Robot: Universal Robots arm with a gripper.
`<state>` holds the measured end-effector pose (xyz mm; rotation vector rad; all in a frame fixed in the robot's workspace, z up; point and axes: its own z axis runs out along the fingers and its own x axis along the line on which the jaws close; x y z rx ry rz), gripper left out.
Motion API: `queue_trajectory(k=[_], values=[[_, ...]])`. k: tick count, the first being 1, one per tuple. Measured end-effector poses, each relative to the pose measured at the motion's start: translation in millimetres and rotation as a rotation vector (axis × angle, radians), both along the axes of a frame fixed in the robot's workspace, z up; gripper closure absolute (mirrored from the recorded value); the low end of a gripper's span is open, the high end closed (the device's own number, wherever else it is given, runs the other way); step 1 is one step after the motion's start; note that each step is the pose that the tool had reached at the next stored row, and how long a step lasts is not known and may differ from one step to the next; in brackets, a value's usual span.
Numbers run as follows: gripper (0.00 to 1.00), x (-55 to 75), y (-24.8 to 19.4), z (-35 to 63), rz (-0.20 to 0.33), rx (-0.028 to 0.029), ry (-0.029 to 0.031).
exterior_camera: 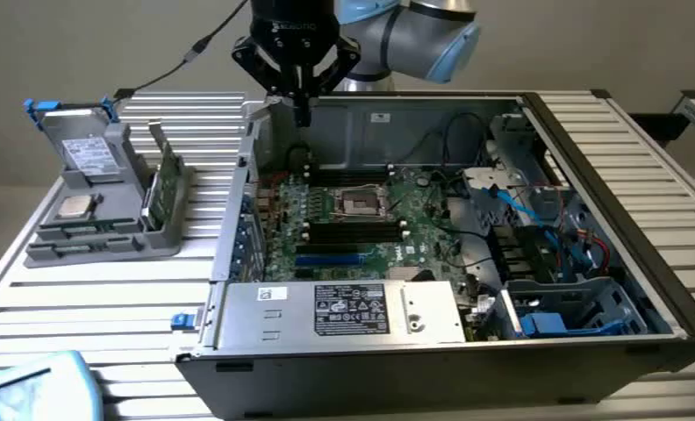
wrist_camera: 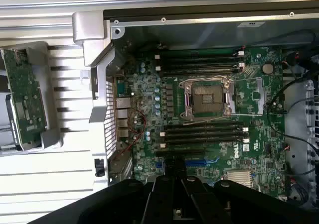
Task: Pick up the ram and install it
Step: 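Reach for the ram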
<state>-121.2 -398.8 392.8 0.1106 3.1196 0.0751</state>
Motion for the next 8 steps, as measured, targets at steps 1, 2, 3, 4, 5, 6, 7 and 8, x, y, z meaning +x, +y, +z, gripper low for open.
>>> queue_trajectory(k=[1,2,3,4,5,6,7,8], values=[[0.89,0.0,0.0,0.0,0.0,-0.0001,0.0001],[0.89,0.0,0.0,0.0,0.0,-0.0001,0.0001],[0.89,0.0,0.0,0.0,0.0,-0.0001,0.0001],[0.89,0.0,0.0,0.0,0.0,-0.0001,0.0001],[0.89,0.0,0.0,0.0,0.0,0.0,0.0001],[0.89,0.0,0.0,0.0,0.0,0.0,0.0001],[0.89,0.0,0.0,0.0,0.0,0.0,0.0001],[0.89,0.0,0.0,0.0,0.0,0.0,0.0001]])
